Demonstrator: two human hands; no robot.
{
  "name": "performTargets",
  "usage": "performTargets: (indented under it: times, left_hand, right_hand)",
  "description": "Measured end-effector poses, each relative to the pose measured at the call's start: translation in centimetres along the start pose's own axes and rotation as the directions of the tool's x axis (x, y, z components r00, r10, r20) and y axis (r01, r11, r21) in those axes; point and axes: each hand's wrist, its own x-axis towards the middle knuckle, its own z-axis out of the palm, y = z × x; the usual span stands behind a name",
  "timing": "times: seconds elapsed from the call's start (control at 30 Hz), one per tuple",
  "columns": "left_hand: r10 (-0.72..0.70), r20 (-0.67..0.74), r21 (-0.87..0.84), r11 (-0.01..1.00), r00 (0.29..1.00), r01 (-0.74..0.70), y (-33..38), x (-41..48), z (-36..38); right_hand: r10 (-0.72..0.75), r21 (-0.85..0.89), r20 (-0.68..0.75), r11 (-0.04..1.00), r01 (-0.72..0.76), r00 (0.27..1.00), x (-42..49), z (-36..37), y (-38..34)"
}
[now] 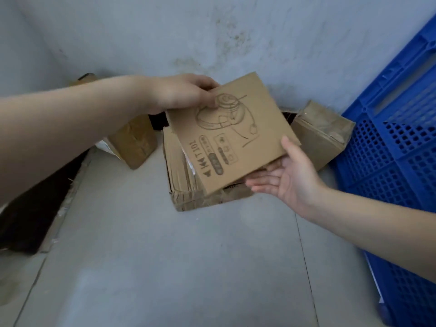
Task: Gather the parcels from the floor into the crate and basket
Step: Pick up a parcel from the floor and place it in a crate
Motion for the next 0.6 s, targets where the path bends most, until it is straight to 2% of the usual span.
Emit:
performTargets:
  times: [0.1, 0.17, 0.23, 0.27, 0.3, 0.33, 0.37, 0.4, 0.43, 0.5, 0.6]
  left_hand:
    - [-0.048, 0.047, 0.104, 0.994, 0.998, 0.043, -3.2, 1.4, 0.4]
    - [-0.061, 0.027, 0.121, 0.991, 0.998, 0.057, -4.4, 1.8, 1.2]
    - [-0.081, -0.144, 0.009, 0.996, 0.986, 0.083, -5.5, 1.9, 2.1]
    - [-0.133, -0.297, -0.077, 0.990, 0.946, 0.115, -5.9, 1.7, 2.8]
    - [-0.230, -0.442, -0.198, 0.968, 0.867, 0.155, -6.1, 1.3, 3.5]
    - [-0.355, -0.516, -0.327, 0.923, 0.779, 0.204, -6.5, 0.8, 4.3]
    - [-0.471, -0.509, -0.446, 0.860, 0.721, 0.247, -7.0, 0.3, 5.2]
    - [-0.546, -0.440, -0.538, 0.796, 0.713, 0.278, -7.4, -0.2, 6.2]
    - [-0.568, -0.359, -0.590, 0.753, 0.741, 0.291, -7.7, -0.8, 7.1]
    - [-0.532, -0.263, -0.615, 0.735, 0.805, 0.285, -7.5, -1.6, 8.0]
    - [-0.476, -0.310, -0.585, 0.778, 0.823, 0.229, -7.2, -0.8, 6.7]
  right_hand:
    - [0.022, -0.086, 0.023, 0.996, -0.020, 0.999, 1.3, 1.3, 0.1]
    - [-0.094, -0.195, -0.135, 0.979, 0.067, 0.986, 1.8, 1.1, 0.4]
    - [-0.241, -0.294, -0.338, 0.945, 0.141, 0.910, 3.1, -0.2, 0.2]
    - [-0.294, -0.325, -0.394, 0.931, 0.167, 0.871, 3.8, -0.7, -0.3]
    - [-0.322, -0.351, -0.408, 0.919, 0.179, 0.854, 4.4, -1.2, -0.9]
    - [-0.324, -0.367, -0.381, 0.913, 0.180, 0.866, 4.9, -1.4, -1.5]
    - [-0.299, -0.374, -0.329, 0.912, 0.167, 0.896, 5.4, -1.5, -2.1]
    - [-0.248, -0.360, -0.257, 0.922, 0.146, 0.934, 5.6, -1.3, -2.4]
    - [-0.194, -0.347, -0.179, 0.930, 0.123, 0.965, 5.8, -1.0, -2.4]
    - [-0.139, -0.366, -0.080, 0.925, 0.100, 0.987, 5.9, -0.2, -1.8]
    - [-0.172, -0.456, -0.043, 0.880, 0.134, 0.984, 5.8, 0.8, -0.8]
